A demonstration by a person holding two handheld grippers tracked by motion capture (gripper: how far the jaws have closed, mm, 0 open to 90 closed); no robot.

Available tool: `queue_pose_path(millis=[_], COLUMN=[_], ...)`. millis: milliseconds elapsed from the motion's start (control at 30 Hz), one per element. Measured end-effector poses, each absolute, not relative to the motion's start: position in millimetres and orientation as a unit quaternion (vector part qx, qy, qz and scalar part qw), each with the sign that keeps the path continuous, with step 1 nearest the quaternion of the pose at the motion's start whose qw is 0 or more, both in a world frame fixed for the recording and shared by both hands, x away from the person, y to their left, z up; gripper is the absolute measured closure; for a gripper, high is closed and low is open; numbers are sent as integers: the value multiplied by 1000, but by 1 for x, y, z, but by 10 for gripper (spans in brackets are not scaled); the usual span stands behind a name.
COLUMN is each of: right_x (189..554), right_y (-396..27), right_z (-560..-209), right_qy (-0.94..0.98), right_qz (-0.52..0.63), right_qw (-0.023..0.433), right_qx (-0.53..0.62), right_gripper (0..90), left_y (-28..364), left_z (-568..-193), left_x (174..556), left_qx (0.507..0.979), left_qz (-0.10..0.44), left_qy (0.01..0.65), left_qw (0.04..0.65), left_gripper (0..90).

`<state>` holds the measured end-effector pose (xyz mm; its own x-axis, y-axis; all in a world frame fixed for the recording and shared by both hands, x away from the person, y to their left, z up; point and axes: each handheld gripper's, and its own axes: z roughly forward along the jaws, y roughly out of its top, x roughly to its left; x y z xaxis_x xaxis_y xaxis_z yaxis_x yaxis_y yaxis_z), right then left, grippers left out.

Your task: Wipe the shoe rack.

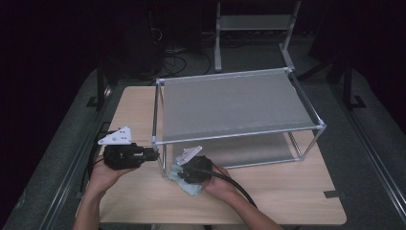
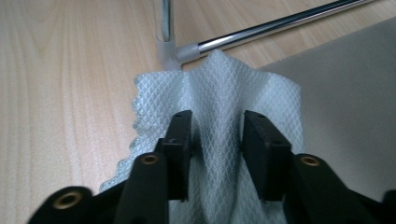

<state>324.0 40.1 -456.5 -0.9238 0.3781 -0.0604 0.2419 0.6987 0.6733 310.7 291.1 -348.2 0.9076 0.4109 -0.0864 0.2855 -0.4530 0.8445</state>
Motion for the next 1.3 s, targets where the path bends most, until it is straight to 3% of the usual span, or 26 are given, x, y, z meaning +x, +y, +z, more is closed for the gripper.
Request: queue_pose_path(millis=[200, 533, 700, 1133, 1300], right_x=[323, 316, 313, 297, 306], right_y=[38, 34, 31, 44, 57], right_z=[-453, -435, -421, -366, -383], right_qy=[914, 902, 893, 867, 871], right_qz=[356, 388, 413, 465, 456], right_qw=[94, 87, 106, 148, 142], right_qx=[170, 168, 143, 99, 115], right_gripper=[830, 836, 836, 837, 839], left_y=[292, 290, 289, 287, 288], left_z=[-335, -327, -326, -324, -323], left_x=[307, 308, 308, 309, 309], left_qx=[844, 844, 844, 851, 851], left_qz=[74, 77, 84, 84, 87], left_qy=[198, 196, 196, 189, 192], left_qw=[493, 493, 492, 484, 481], left_gripper=[681, 709, 782, 793, 795])
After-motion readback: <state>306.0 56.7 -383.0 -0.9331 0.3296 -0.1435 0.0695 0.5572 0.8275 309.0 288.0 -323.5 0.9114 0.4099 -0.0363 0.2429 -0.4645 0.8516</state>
